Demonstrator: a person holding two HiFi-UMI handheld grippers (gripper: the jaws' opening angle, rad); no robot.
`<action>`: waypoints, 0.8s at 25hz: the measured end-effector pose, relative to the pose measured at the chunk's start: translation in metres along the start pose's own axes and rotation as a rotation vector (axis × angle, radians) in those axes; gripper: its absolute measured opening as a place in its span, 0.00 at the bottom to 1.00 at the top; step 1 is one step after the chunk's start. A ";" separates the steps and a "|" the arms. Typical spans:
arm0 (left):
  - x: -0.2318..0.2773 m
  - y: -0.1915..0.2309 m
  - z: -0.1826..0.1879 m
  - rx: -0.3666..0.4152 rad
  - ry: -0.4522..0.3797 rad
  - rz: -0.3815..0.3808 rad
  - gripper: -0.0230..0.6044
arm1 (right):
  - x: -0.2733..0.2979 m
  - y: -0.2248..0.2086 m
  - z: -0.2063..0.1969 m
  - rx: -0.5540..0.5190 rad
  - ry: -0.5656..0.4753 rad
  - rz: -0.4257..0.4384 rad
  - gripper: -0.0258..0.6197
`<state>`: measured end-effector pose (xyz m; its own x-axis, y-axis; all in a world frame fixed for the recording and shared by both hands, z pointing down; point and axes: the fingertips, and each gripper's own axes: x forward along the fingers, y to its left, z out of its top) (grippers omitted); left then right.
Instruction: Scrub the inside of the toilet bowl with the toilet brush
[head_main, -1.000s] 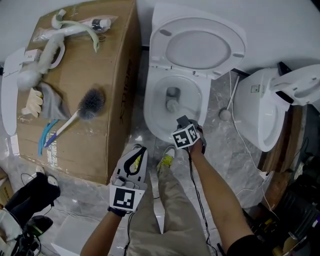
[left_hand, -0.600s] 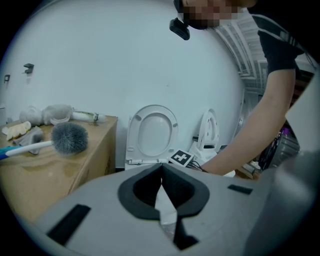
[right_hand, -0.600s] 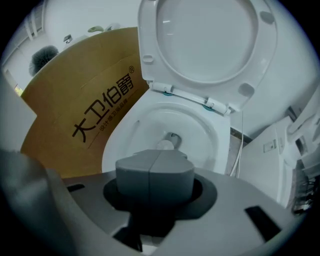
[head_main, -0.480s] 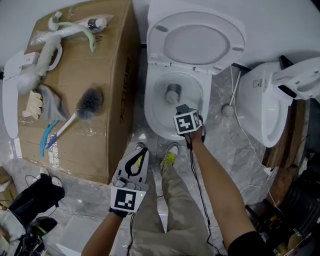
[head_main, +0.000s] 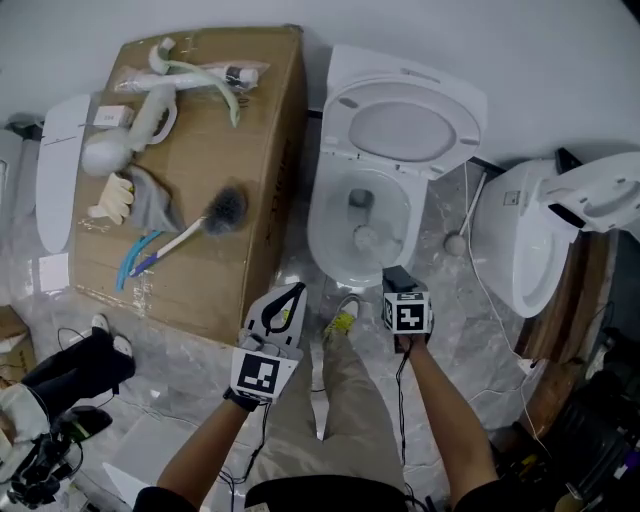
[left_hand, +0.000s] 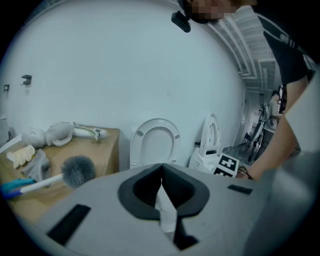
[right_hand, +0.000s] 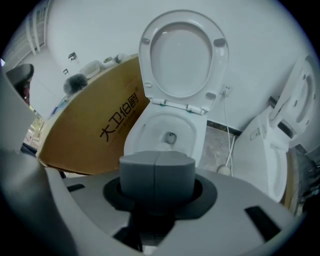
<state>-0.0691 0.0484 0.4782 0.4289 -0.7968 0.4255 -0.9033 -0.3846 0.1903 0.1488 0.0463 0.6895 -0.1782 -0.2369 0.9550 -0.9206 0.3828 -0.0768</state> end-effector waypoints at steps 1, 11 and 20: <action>-0.004 0.001 0.013 0.001 -0.006 0.002 0.06 | -0.018 -0.002 0.000 -0.005 -0.007 -0.004 0.27; -0.065 -0.007 0.142 0.051 -0.074 0.024 0.06 | -0.194 0.003 0.053 -0.038 -0.129 -0.018 0.27; -0.110 -0.047 0.252 0.080 -0.240 -0.012 0.06 | -0.317 0.012 0.073 -0.048 -0.199 0.059 0.27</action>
<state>-0.0710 0.0369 0.1998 0.4389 -0.8760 0.2000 -0.8983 -0.4228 0.1193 0.1690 0.0613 0.3649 -0.3004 -0.3829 0.8736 -0.8901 0.4417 -0.1125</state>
